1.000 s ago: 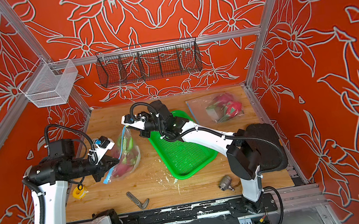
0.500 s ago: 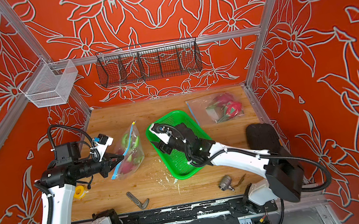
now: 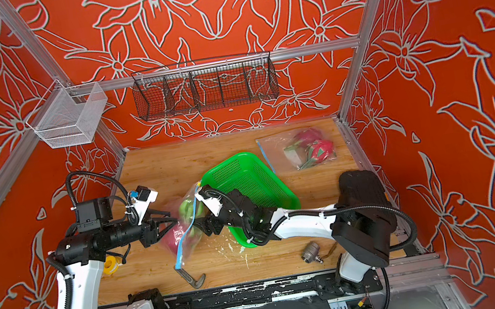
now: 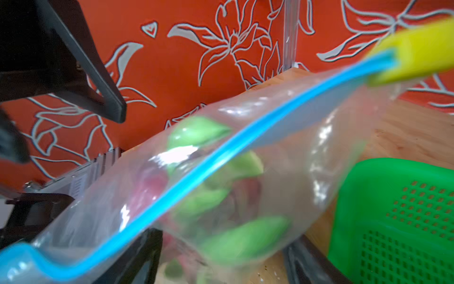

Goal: Open the zip-top bag and take out the dragon fruit
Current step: Adjust the zipper food storage bag at the center of the board.

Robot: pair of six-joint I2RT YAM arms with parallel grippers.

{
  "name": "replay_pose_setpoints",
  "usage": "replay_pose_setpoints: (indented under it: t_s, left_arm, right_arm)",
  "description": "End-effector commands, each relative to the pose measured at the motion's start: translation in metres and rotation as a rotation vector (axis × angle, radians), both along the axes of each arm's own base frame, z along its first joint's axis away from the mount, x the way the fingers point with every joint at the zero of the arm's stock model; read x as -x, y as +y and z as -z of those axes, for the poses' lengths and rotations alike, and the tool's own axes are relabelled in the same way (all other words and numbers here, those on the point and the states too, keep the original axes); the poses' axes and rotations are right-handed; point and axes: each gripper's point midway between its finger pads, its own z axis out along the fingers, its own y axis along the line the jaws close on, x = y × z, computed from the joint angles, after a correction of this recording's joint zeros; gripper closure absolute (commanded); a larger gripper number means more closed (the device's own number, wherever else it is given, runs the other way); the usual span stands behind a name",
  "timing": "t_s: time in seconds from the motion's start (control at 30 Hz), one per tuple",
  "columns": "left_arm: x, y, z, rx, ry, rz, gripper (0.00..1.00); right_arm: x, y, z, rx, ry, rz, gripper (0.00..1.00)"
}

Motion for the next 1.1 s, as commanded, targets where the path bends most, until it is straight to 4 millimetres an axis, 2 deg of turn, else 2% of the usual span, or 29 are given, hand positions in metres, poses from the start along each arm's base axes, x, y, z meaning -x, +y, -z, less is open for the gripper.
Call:
replay_pose_setpoints:
  t_s: [0.0,0.07,0.13,0.2,0.33,0.4,0.5,0.57,0.67,0.7,0.8,0.87,0.9,1.07]
  left_arm:
    - [0.005,0.002,-0.006,-0.040,-0.021,0.003,0.48]
    - [0.005,0.005,-0.005,-0.072,-0.020,-0.001,0.48]
    - [0.010,0.005,0.004,-0.092,0.000,0.011,0.46]
    - [0.016,0.007,0.022,-0.119,0.038,0.023,0.42]
    - [0.028,0.013,0.062,-0.174,0.128,0.032,0.42]
    - [0.034,0.011,0.072,-0.168,0.149,0.038,0.42]
    - [0.038,0.009,0.081,-0.157,0.138,0.046,0.40]
    - [0.032,0.011,0.089,-0.168,0.134,0.027,0.39]
    - [0.023,0.021,0.111,-0.249,0.133,0.015,0.39]
    - [0.016,0.029,0.123,-0.305,0.131,0.000,0.39]
    - [0.002,0.048,0.150,-0.456,0.118,-0.027,0.37]
    - [-0.001,0.051,0.156,-0.483,0.110,-0.022,0.27]
    - [-0.003,0.051,0.156,-0.482,0.100,-0.023,0.26]
    - [-0.011,0.048,0.155,-0.493,-0.002,-0.003,0.29]
  right_arm:
    - [0.006,0.019,-0.028,-0.132,0.037,-0.057,0.26]
    - [0.004,0.023,-0.024,-0.131,0.050,-0.055,0.37]
    - [0.004,0.024,-0.020,-0.128,0.059,-0.057,0.52]
    - [0.005,0.024,-0.018,-0.134,0.069,-0.061,0.67]
    - [0.010,0.025,-0.015,-0.150,0.084,-0.085,0.93]
    - [0.014,0.027,-0.015,-0.151,0.093,-0.106,1.00]
    - [0.022,0.028,-0.009,-0.130,0.107,-0.128,1.00]
    - [0.024,0.023,-0.002,-0.114,0.114,-0.122,0.98]
    - [0.023,0.011,0.016,-0.070,0.119,-0.080,0.84]
    - [0.023,0.006,0.020,-0.055,0.118,-0.065,0.77]
    - [0.025,-0.005,0.033,-0.014,0.118,-0.046,0.66]
    - [0.028,-0.010,0.038,0.006,0.114,-0.051,0.59]
    - [0.031,-0.011,0.040,0.013,0.114,-0.062,0.56]
    - [0.067,0.000,0.042,0.026,0.090,-0.265,0.41]
